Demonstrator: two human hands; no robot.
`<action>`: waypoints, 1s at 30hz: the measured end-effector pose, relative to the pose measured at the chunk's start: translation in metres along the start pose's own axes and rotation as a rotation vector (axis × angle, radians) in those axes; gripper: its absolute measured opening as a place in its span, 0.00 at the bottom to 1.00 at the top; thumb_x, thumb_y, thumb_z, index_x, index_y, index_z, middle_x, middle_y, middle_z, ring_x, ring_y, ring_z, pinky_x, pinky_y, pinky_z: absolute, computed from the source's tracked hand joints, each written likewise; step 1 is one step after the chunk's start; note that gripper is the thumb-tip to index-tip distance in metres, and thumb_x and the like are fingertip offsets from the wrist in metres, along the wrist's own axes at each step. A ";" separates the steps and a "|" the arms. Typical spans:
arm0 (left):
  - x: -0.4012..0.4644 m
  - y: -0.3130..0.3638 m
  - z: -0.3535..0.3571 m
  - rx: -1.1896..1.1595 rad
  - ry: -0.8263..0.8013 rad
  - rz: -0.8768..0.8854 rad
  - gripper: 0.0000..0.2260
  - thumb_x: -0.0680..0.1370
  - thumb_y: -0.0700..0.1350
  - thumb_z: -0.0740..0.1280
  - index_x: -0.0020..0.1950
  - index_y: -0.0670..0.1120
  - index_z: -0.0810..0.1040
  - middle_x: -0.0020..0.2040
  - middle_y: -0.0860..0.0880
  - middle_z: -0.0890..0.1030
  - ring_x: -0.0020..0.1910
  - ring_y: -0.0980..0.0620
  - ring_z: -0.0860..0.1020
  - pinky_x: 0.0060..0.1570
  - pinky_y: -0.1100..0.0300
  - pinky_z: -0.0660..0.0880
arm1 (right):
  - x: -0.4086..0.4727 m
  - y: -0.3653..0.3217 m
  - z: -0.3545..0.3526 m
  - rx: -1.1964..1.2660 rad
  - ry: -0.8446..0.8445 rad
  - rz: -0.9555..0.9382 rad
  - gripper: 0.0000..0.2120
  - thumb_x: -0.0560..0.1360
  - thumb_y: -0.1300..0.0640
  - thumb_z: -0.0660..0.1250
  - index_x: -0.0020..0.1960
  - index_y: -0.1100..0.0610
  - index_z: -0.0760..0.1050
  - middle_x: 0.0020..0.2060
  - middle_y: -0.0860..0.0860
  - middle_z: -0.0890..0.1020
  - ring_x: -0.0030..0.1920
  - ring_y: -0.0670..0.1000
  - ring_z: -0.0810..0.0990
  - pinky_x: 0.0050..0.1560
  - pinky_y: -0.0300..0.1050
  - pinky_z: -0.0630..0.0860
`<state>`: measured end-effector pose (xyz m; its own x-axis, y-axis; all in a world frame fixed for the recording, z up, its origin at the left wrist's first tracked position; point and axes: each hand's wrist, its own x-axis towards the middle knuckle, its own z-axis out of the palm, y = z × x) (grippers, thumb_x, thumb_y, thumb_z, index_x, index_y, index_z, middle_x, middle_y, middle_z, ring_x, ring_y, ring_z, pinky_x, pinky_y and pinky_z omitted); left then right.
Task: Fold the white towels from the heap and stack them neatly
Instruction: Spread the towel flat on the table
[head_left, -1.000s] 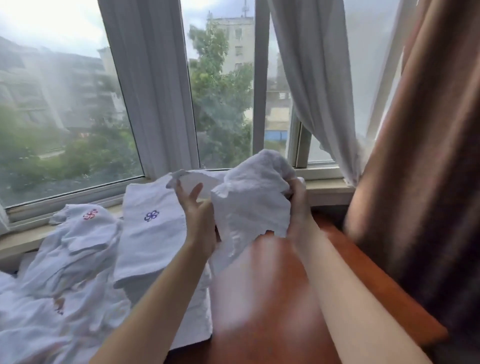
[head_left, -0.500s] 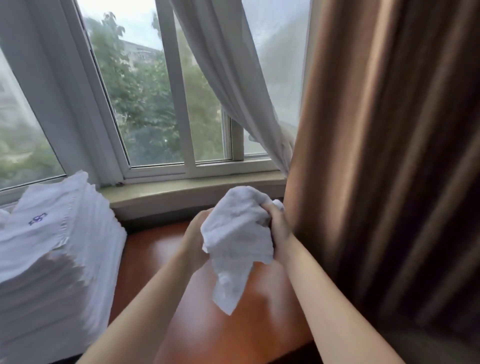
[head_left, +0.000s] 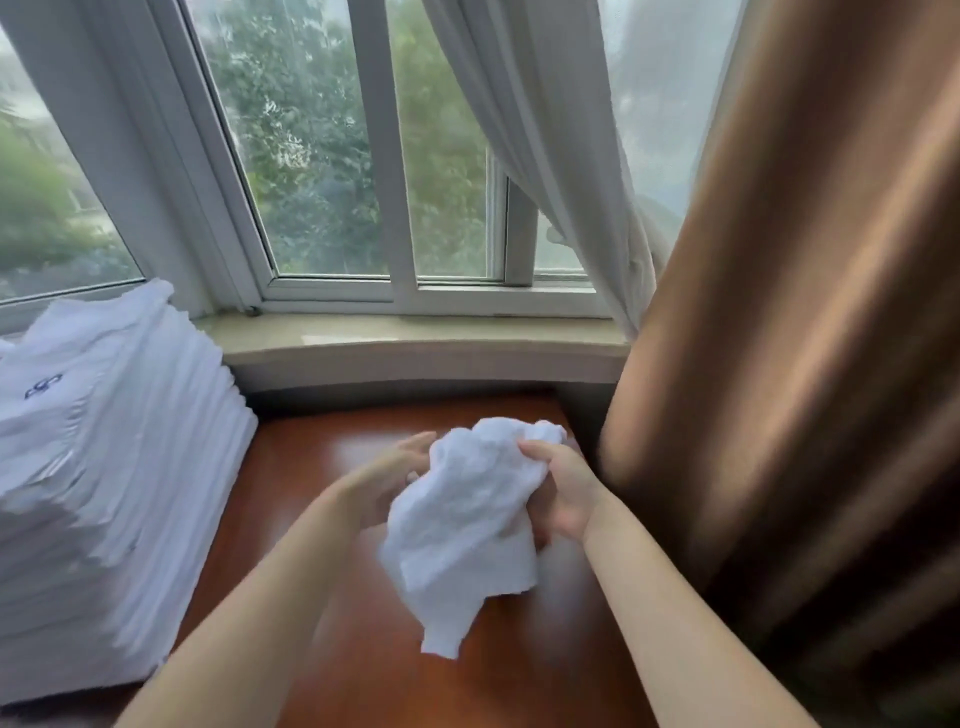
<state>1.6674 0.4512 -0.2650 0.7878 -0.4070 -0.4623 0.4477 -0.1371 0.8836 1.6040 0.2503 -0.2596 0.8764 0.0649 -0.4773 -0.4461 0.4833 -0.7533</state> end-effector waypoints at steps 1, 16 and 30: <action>0.014 0.018 -0.017 -0.092 0.096 0.043 0.25 0.77 0.33 0.63 0.72 0.51 0.68 0.50 0.47 0.78 0.38 0.52 0.73 0.35 0.58 0.70 | 0.017 -0.016 0.004 -0.015 -0.030 0.008 0.18 0.74 0.56 0.64 0.61 0.65 0.75 0.52 0.63 0.82 0.51 0.62 0.81 0.58 0.60 0.76; 0.118 -0.123 -0.030 0.769 0.639 -0.309 0.24 0.77 0.47 0.63 0.73 0.48 0.65 0.67 0.43 0.68 0.67 0.41 0.65 0.64 0.51 0.68 | 0.152 0.083 -0.066 -0.954 0.664 0.170 0.26 0.76 0.45 0.66 0.69 0.53 0.64 0.62 0.55 0.70 0.61 0.58 0.70 0.58 0.52 0.70; 0.044 -0.167 0.056 0.237 1.015 -0.282 0.17 0.77 0.38 0.60 0.66 0.45 0.70 0.58 0.43 0.79 0.56 0.42 0.76 0.52 0.55 0.70 | 0.080 0.088 -0.131 -0.661 0.510 -0.091 0.29 0.77 0.59 0.66 0.74 0.52 0.59 0.65 0.54 0.72 0.54 0.55 0.74 0.47 0.44 0.70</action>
<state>1.6037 0.4056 -0.4291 0.7009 0.5902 -0.4005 0.6602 -0.3245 0.6773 1.6114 0.1836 -0.4237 0.7952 -0.4289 -0.4286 -0.5318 -0.1540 -0.8327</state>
